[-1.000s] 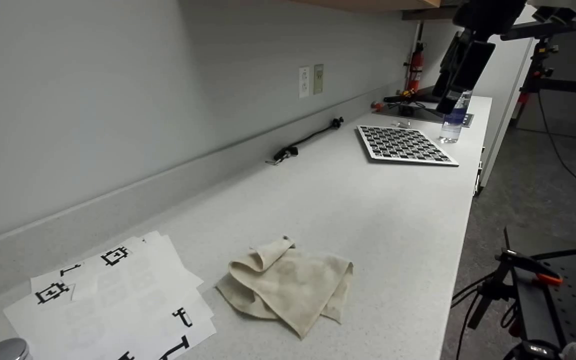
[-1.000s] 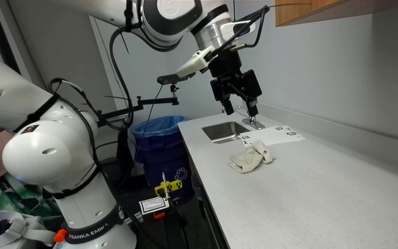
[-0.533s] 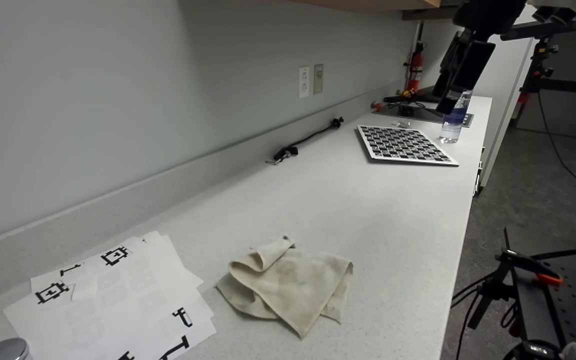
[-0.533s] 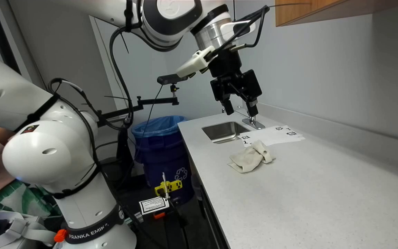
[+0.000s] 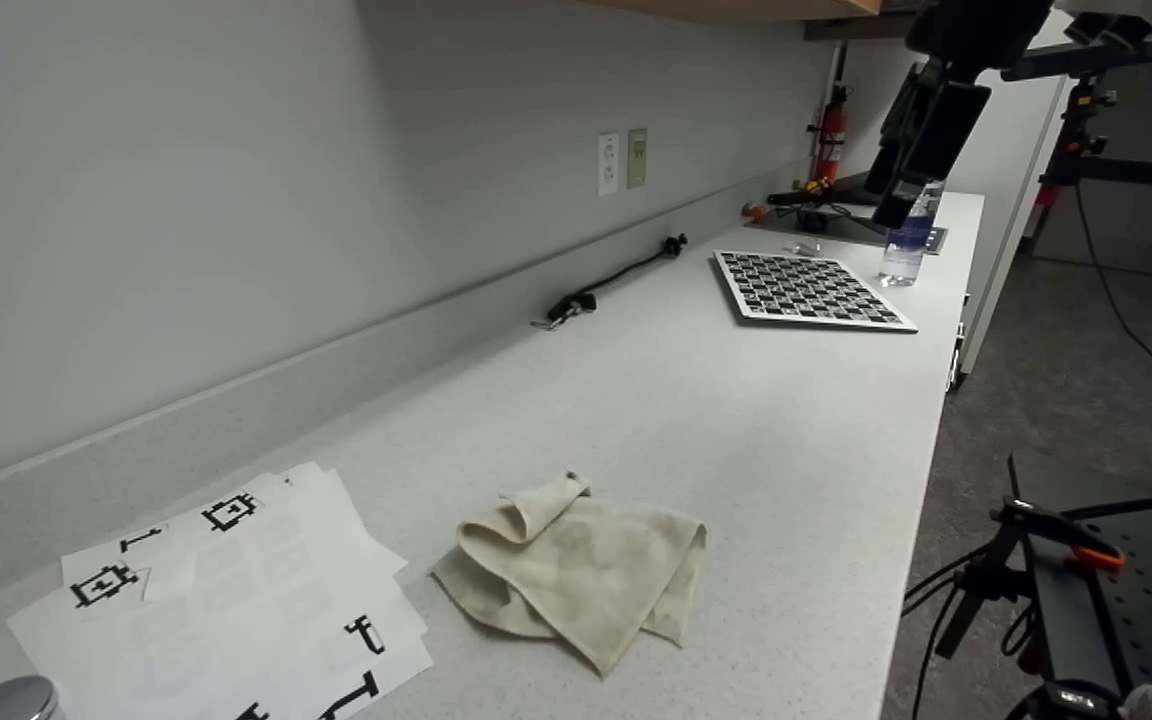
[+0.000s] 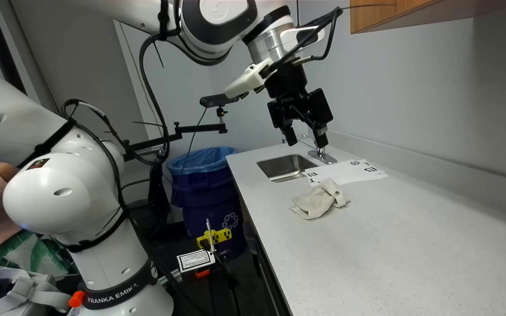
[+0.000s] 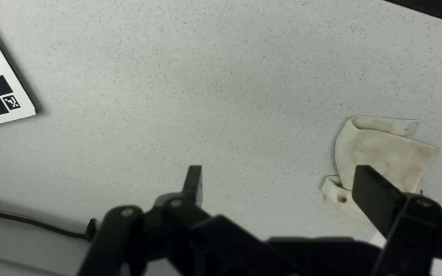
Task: Move the towel to the right then wipe the countertop
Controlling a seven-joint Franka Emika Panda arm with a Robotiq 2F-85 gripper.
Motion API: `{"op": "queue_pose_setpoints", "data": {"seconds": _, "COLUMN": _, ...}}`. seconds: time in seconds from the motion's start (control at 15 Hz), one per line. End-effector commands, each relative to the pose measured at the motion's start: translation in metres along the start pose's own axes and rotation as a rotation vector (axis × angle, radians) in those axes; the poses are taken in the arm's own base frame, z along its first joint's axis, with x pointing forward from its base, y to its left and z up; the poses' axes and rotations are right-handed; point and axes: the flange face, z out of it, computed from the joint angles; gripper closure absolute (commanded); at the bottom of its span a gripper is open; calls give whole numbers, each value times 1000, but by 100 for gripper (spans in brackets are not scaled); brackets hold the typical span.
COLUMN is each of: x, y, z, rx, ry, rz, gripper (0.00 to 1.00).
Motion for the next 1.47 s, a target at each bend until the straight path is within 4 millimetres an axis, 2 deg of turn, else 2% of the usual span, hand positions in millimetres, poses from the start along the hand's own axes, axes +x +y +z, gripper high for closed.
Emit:
{"op": "queue_pose_setpoints", "data": {"seconds": 0.0, "x": 2, "y": 0, "z": 0, "rx": 1, "ry": -2, "rz": 0, "gripper": 0}}
{"op": "queue_pose_setpoints", "data": {"seconds": 0.2, "x": 7, "y": -8, "z": 4, "rx": 8, "ry": -13, "rz": -21, "gripper": 0}}
{"op": "queue_pose_setpoints", "data": {"seconds": 0.33, "x": 12, "y": -19, "z": 12, "rx": 26, "ry": -27, "rz": -42, "gripper": 0}}
{"op": "queue_pose_setpoints", "data": {"seconds": 0.73, "x": 31, "y": -68, "z": 45, "rx": 93, "ry": -75, "rz": -127, "gripper": 0}}
{"op": "queue_pose_setpoints", "data": {"seconds": 1.0, "x": 56, "y": -99, "z": 70, "rx": 126, "ry": -62, "rz": -190, "gripper": 0}}
{"op": "queue_pose_setpoints", "data": {"seconds": 1.4, "x": 102, "y": -136, "z": 108, "rx": 142, "ry": -48, "rz": -301, "gripper": 0}}
